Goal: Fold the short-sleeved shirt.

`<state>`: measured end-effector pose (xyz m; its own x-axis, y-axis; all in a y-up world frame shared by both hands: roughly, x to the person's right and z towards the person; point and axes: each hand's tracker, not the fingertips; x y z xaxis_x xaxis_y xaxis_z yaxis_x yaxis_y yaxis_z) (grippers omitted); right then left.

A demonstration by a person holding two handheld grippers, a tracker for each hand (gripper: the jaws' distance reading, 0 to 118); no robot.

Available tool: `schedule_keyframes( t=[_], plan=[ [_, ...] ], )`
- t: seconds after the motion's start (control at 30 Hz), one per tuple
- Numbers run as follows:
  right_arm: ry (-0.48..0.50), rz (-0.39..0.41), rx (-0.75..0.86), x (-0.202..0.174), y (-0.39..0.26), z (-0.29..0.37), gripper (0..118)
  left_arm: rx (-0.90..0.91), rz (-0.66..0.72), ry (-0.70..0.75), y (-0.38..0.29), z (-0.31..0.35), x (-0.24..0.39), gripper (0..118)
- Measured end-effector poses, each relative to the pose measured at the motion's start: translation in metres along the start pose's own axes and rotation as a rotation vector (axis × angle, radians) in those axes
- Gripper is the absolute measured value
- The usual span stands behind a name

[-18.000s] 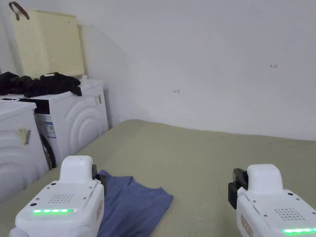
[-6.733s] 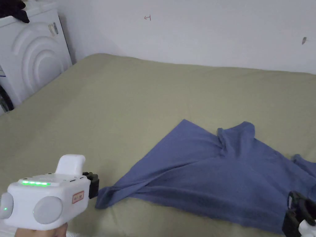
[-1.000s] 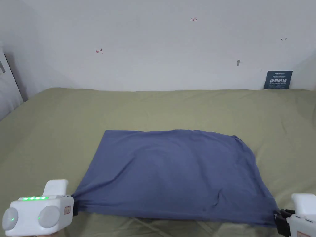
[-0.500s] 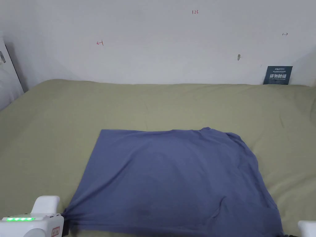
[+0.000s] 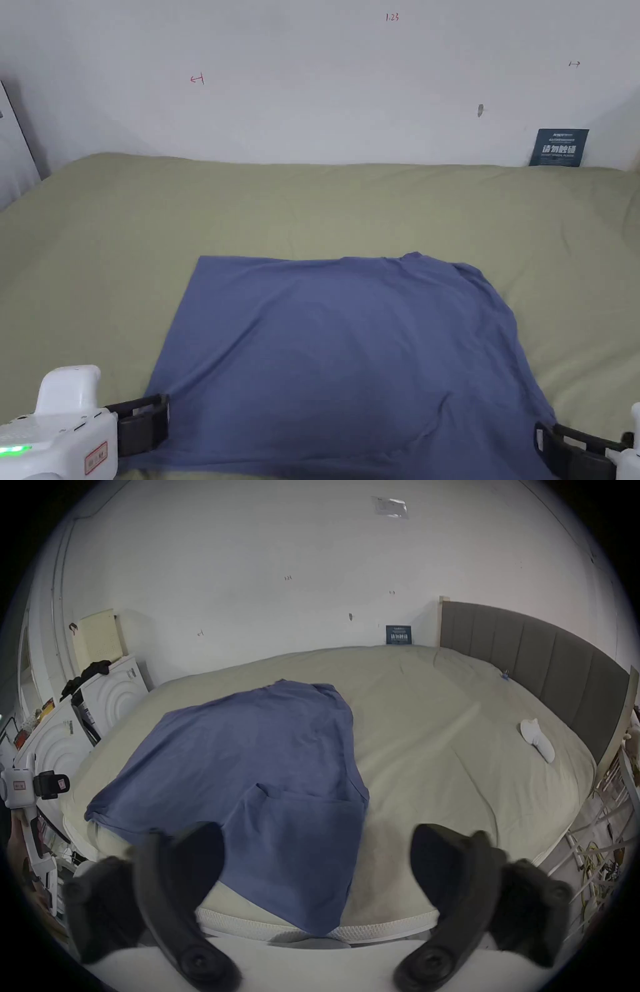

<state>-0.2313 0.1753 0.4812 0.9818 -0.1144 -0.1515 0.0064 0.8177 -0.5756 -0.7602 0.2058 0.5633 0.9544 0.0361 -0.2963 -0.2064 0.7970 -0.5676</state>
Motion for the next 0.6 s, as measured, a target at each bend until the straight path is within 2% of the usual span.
schedule_keyframes(
  t=[0.03, 0.07, 0.1, 0.13, 0.2, 0.23, 0.37, 0.53, 0.6],
  plan=[
    [0.003, 0.032, 0.028, -0.001, -0.002, 0.002, 63, 0.024, -0.023, 0.001, -0.005, -0.001, 0.000, 81],
    [-0.012, 0.073, 0.024, -0.003, -0.003, 0.001, 21, 0.024, -0.046, -0.005, -0.009, 0.001, 0.001, 41],
    [-0.049, 0.107, 0.023, -0.004, -0.006, 0.000, 1, 0.018, -0.045, -0.006, -0.012, 0.000, 0.001, 0],
    [-0.072, 0.102, 0.057, -0.005, -0.009, 0.003, 1, 0.013, -0.042, -0.001, -0.016, -0.004, -0.002, 0],
    [-0.025, 0.083, 0.000, -0.001, -0.010, -0.002, 1, -0.036, -0.019, -0.006, -0.018, -0.010, -0.010, 0],
    [-0.032, 0.081, 0.004, -0.001, -0.012, -0.002, 1, -0.036, 0.006, -0.005, -0.020, -0.011, -0.014, 0],
    [-0.045, 0.095, -0.014, 0.001, -0.017, -0.004, 1, -0.052, 0.018, 0.055, -0.021, -0.014, -0.031, 0],
    [-0.046, 0.086, -0.064, 0.005, -0.022, -0.017, 2, -0.138, 0.020, 0.049, -0.033, -0.051, -0.060, 1],
    [-0.044, 0.086, -0.074, 0.005, -0.023, -0.021, 2, -0.158, 0.019, 0.048, -0.033, -0.062, -0.065, 19]
  ],
)
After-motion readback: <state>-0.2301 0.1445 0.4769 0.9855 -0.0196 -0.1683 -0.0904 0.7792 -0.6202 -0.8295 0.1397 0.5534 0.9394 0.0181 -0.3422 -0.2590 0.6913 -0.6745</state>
